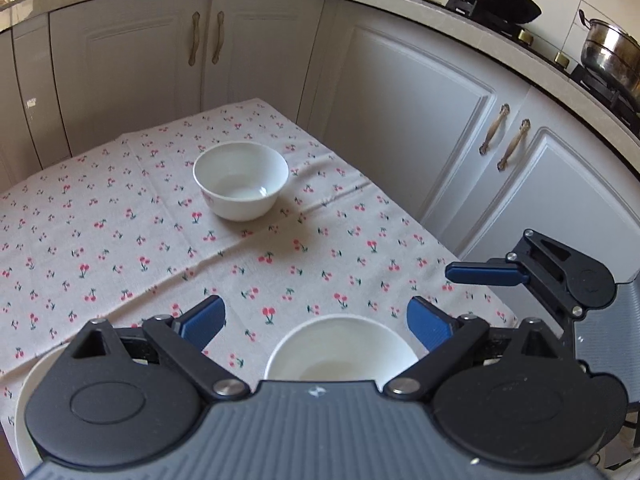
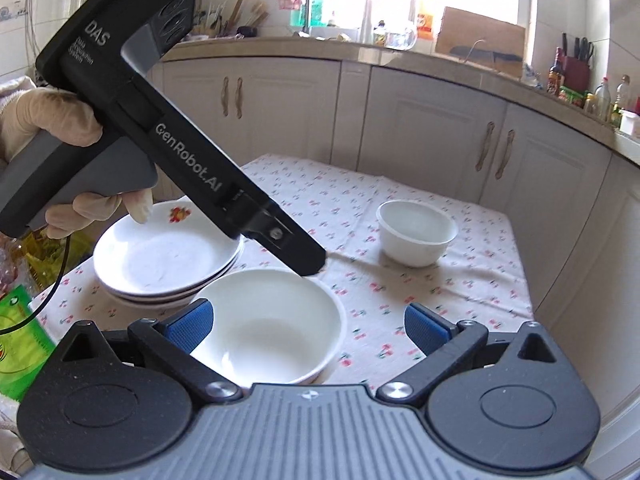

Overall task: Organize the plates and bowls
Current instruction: 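Grasp the rim of the white bowl stack with the left gripper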

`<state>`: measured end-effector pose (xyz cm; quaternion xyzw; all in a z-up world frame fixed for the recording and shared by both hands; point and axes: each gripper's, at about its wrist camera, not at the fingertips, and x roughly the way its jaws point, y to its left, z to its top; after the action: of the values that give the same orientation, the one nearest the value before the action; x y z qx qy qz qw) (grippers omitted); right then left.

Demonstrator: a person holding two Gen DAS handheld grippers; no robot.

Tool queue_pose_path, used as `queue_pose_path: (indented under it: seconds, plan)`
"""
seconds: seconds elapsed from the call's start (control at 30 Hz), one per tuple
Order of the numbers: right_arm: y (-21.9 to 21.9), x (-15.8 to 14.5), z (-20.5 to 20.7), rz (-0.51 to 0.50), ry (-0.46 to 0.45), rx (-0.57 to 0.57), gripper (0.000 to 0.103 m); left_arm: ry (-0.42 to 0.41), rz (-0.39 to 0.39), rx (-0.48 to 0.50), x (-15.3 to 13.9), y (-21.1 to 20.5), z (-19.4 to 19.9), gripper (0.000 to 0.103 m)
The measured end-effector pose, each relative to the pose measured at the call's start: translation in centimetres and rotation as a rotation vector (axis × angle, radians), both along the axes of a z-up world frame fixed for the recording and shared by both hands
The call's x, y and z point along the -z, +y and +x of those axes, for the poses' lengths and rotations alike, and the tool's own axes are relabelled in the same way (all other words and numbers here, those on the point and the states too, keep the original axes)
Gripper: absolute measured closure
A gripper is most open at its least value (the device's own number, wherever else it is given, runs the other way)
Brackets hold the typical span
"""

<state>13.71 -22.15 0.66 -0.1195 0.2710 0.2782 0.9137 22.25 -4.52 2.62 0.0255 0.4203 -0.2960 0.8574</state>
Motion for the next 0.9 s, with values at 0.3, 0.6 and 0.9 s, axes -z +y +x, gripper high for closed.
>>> queue_pose_path:
  seconds: [0.3, 0.6, 0.9]
  plan:
    - [-2.5, -0.4, 3.5, -0.008, -0.007, 0.054, 0.000, -0.016, -0.010, 0.013, -0.8, -0.7, 3.6, 0.006]
    - [-4.3, 0.1, 8.8, -0.007, 0.054, 0.107, 0.000, -0.013, -0.013, 0.029, -0.3, -1.6, 8.4, 0.006]
    - [-4.1, 1.4, 13.1, -0.057, 0.046, 0.132, 0.000, 0.005, 0.003, -0.019, 1.3, -2.4, 14.0, 0.006]
